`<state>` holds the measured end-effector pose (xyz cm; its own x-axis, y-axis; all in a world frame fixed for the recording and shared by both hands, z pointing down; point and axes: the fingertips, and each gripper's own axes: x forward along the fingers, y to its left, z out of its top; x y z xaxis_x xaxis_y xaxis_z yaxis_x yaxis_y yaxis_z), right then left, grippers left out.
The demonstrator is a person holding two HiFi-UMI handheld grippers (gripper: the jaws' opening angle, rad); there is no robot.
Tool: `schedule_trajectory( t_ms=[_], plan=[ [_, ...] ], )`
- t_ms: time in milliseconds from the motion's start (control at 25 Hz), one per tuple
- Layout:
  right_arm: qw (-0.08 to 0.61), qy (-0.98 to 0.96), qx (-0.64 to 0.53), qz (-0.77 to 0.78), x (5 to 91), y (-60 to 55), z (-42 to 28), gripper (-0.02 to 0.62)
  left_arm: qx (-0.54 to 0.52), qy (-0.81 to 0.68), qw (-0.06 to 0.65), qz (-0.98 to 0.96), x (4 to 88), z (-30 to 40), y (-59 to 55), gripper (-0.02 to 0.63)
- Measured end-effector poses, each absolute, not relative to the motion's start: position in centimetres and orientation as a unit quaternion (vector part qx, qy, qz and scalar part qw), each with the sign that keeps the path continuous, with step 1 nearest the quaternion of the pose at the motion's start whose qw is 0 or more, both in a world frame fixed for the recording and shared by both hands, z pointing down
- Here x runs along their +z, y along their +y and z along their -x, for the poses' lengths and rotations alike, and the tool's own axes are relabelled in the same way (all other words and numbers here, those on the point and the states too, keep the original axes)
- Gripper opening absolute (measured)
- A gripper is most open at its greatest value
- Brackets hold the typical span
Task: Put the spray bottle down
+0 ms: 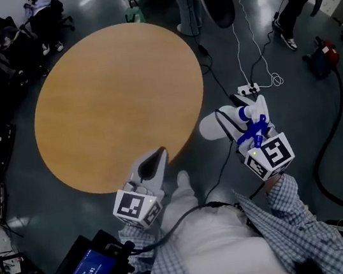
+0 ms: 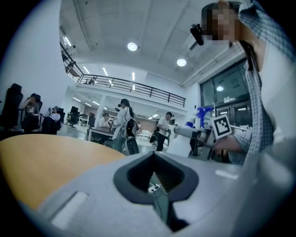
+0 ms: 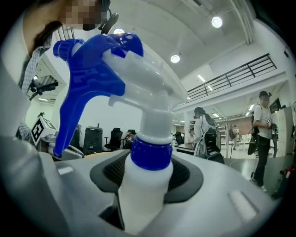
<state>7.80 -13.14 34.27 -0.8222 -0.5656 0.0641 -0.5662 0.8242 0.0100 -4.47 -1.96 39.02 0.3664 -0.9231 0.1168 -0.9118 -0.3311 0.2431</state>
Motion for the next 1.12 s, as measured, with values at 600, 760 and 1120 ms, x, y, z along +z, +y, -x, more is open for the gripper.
schedule_trajectory(
  t_ms=[600,760,1120],
  plan=[
    [0.101,-0.945,-0.046,-0.308,38.0,-23.5,-2.3,0.212,-0.038,-0.566,0.161,-0.808,39.4,9.4,-6.6,0.002],
    [0.113,-0.945,-0.035,-0.304,39.8,-24.1,-1.5,0.212,-0.055,-0.584,0.167,-0.793,39.4,10.8,-6.2,0.002],
    [0.137,-0.951,-0.018,-0.277,43.1,-25.1,0.9,0.212,-0.049,-0.605,0.179,-0.774,40.1,11.8,-6.0,0.002]
  ],
)
